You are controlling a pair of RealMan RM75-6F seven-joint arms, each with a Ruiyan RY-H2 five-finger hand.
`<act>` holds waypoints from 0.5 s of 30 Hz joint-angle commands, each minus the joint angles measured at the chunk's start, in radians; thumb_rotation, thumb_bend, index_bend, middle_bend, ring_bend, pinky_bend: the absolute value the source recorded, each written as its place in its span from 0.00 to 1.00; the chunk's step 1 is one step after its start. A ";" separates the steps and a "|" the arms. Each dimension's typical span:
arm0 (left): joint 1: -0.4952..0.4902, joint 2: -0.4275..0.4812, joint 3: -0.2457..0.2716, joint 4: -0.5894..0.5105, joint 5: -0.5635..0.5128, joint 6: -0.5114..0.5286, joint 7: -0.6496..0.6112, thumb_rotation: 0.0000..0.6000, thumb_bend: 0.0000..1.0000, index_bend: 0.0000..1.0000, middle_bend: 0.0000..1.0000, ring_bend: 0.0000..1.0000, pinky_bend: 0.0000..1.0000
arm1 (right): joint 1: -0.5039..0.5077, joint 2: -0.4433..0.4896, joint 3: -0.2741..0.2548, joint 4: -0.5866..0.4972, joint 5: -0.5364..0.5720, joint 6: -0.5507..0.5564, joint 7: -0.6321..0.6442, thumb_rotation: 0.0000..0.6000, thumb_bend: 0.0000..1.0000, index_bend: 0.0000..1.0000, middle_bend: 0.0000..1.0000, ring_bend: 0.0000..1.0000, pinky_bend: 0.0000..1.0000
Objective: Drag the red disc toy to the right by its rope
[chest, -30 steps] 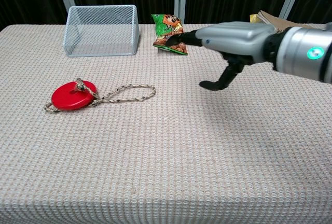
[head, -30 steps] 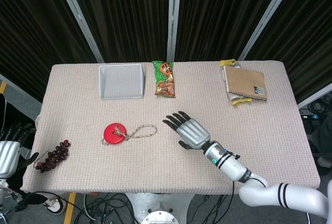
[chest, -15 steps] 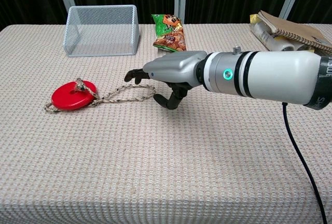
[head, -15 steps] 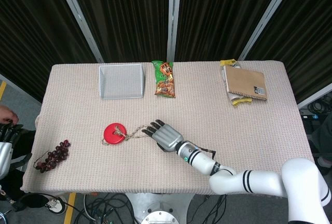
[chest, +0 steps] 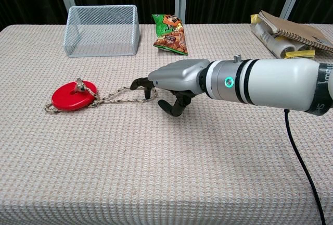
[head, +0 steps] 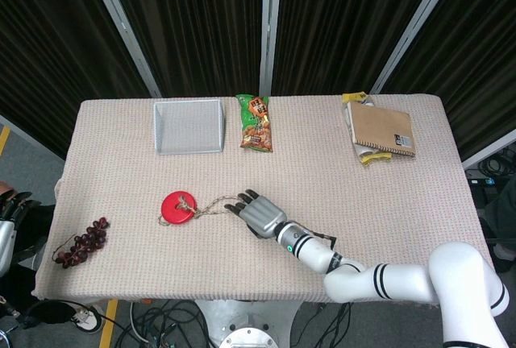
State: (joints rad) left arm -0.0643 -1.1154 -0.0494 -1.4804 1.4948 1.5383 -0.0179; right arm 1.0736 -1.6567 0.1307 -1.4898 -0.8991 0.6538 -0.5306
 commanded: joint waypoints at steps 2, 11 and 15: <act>0.000 -0.002 0.001 0.002 0.000 -0.004 0.000 1.00 0.19 0.29 0.19 0.10 0.19 | 0.000 0.011 -0.008 -0.007 0.004 0.001 0.023 1.00 0.65 0.00 0.25 0.00 0.00; 0.001 -0.005 0.003 0.008 0.001 -0.007 -0.005 1.00 0.19 0.29 0.19 0.10 0.19 | 0.007 0.036 -0.027 -0.010 0.024 -0.015 0.067 1.00 0.65 0.00 0.40 0.00 0.00; 0.000 -0.004 0.005 0.010 0.004 -0.011 -0.010 1.00 0.19 0.29 0.19 0.10 0.19 | -0.003 0.053 -0.032 -0.024 0.007 0.004 0.090 1.00 0.66 0.00 0.46 0.04 0.00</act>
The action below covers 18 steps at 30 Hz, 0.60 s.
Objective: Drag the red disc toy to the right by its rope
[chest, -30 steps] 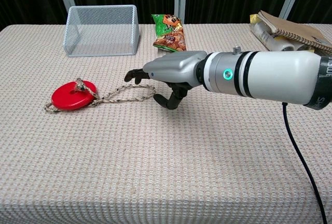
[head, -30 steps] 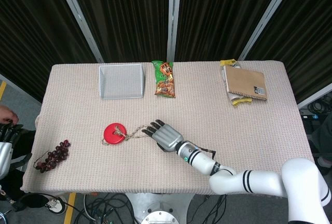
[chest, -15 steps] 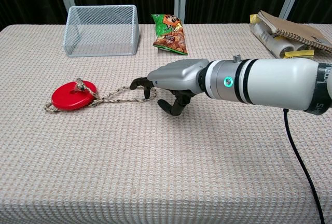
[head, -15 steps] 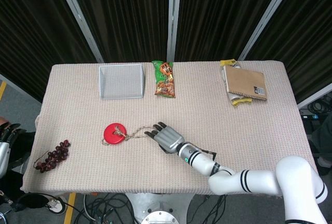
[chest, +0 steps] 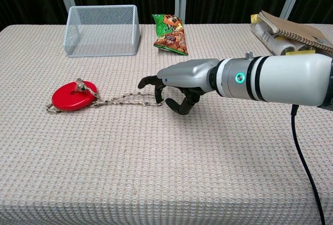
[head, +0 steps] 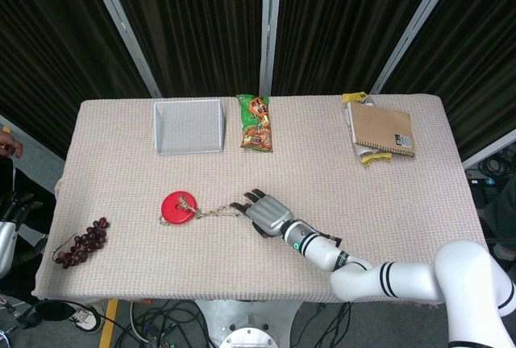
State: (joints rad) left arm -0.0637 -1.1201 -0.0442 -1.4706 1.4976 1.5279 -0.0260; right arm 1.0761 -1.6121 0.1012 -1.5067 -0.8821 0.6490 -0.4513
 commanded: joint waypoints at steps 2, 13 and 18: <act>-0.002 0.001 0.000 -0.001 0.003 -0.002 -0.002 1.00 0.19 0.29 0.19 0.10 0.19 | -0.012 0.015 -0.001 -0.013 -0.019 0.018 0.026 1.00 0.66 0.00 0.49 0.09 0.00; -0.002 0.000 0.001 0.000 0.004 -0.005 -0.005 1.00 0.19 0.29 0.19 0.10 0.19 | -0.039 0.006 0.012 -0.007 -0.082 0.051 0.106 1.00 0.69 0.05 0.57 0.28 0.03; -0.001 0.001 0.004 0.005 0.006 -0.008 -0.015 1.00 0.19 0.29 0.18 0.10 0.19 | -0.061 0.004 0.018 -0.005 -0.112 0.108 0.112 1.00 0.70 0.32 0.64 0.45 0.41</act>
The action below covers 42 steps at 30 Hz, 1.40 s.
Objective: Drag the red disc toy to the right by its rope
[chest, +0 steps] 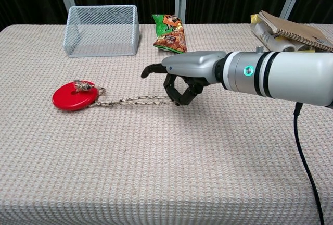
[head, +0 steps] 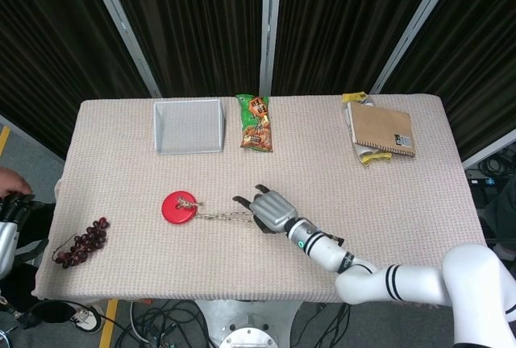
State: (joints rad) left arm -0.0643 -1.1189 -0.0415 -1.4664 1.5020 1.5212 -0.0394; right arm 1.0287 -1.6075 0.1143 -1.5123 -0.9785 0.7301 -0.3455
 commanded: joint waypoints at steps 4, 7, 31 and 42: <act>-0.003 -0.002 0.001 0.002 0.005 -0.002 -0.001 1.00 0.19 0.29 0.18 0.10 0.19 | -0.032 0.008 0.014 -0.004 -0.034 0.050 0.035 1.00 0.72 0.52 0.67 0.56 0.58; -0.003 -0.002 0.001 0.001 0.006 -0.003 -0.001 1.00 0.19 0.29 0.18 0.10 0.19 | -0.053 0.011 0.024 -0.007 -0.056 0.070 0.079 1.00 0.75 0.63 0.68 0.64 0.65; -0.007 -0.008 0.004 0.003 0.006 -0.013 0.004 1.00 0.19 0.30 0.18 0.10 0.19 | -0.254 0.194 0.182 -0.112 -0.086 0.045 0.679 1.00 1.00 0.97 0.83 0.92 0.96; -0.015 -0.021 0.006 0.003 0.009 -0.026 0.013 1.00 0.19 0.30 0.17 0.10 0.18 | -0.477 0.474 0.165 -0.174 -0.217 0.049 1.045 1.00 1.00 0.99 0.83 0.92 0.97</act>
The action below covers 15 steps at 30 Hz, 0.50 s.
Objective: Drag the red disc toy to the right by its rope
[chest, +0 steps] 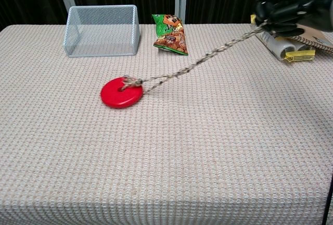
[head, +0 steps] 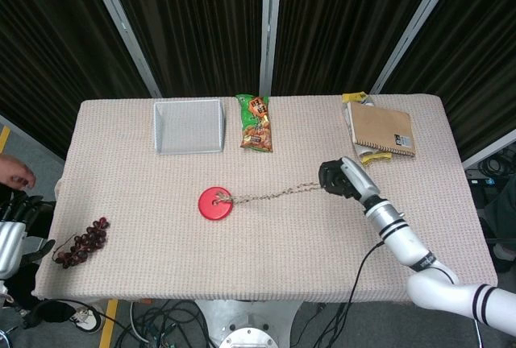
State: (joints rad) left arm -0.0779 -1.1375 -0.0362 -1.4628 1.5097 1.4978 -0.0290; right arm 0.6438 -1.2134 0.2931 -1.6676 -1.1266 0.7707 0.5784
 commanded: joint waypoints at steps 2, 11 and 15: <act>-0.004 -0.004 0.002 -0.004 0.003 -0.006 0.009 1.00 0.19 0.30 0.17 0.10 0.18 | -0.150 0.120 -0.043 -0.009 -0.119 0.039 0.186 1.00 1.00 0.99 0.83 0.92 0.97; -0.012 -0.008 0.006 -0.022 0.003 -0.022 0.038 1.00 0.19 0.30 0.17 0.10 0.19 | -0.388 0.219 -0.169 0.142 -0.262 0.236 0.502 1.00 1.00 0.99 0.83 0.92 0.97; -0.018 -0.011 0.007 -0.032 0.003 -0.030 0.055 1.00 0.19 0.30 0.17 0.10 0.18 | -0.454 0.219 -0.186 0.258 -0.238 0.276 0.639 1.00 1.00 0.99 0.83 0.92 0.97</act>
State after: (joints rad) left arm -0.0948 -1.1479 -0.0291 -1.4943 1.5126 1.4684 0.0254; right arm 0.2481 -1.0079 0.1337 -1.4862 -1.3660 1.0036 1.1293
